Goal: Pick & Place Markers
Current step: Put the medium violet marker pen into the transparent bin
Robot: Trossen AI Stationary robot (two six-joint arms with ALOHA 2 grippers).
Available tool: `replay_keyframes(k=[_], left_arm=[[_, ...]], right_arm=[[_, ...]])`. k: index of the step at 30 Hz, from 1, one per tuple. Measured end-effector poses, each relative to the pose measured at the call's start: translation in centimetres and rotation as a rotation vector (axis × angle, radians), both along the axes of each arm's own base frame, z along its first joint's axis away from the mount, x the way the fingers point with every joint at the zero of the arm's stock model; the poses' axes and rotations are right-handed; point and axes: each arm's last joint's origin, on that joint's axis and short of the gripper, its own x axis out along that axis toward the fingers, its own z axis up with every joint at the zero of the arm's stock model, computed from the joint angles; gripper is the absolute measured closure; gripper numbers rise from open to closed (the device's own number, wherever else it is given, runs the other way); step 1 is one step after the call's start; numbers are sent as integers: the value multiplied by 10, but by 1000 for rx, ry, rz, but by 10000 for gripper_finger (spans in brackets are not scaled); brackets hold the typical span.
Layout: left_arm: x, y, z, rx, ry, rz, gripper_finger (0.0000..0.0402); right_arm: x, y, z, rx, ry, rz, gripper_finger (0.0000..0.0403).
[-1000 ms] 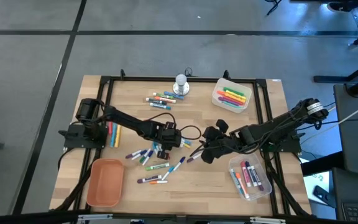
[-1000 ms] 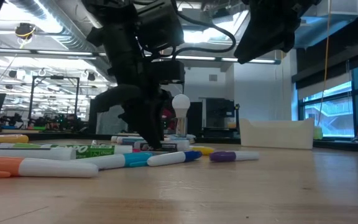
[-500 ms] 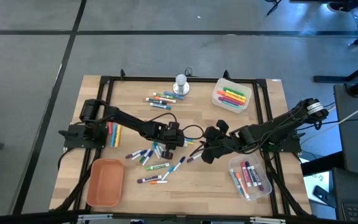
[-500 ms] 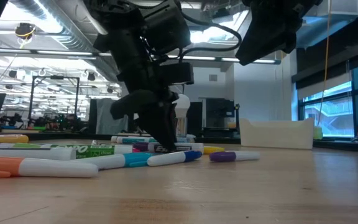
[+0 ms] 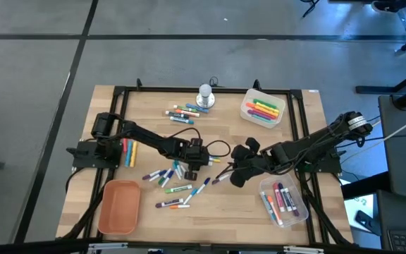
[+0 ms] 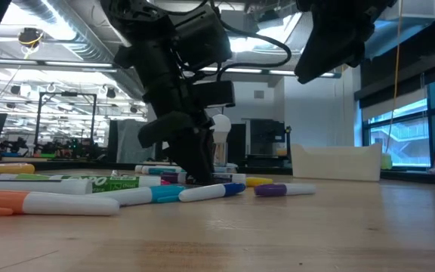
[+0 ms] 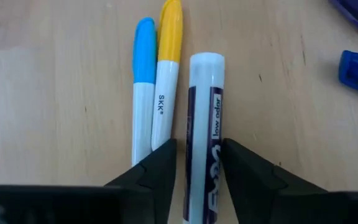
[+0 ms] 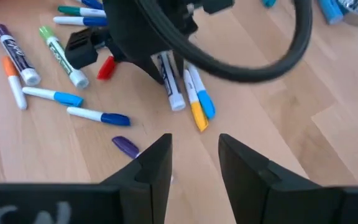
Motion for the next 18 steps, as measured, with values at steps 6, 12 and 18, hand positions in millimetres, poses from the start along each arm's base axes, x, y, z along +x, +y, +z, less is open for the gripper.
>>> replay_keyframes(k=[6,12,18], left_arm=[[1,0,1,33,-20,24,320],[-1,1,14,62,-66,79,339],[-10,-4,54,129,-193,209,326]], right_arm=[[1,-2,-1,-53,-17,-67,272],[7,-15,-22,-198,-59,-242,272],[15,-35,-54,-123,-204,-238,267]])
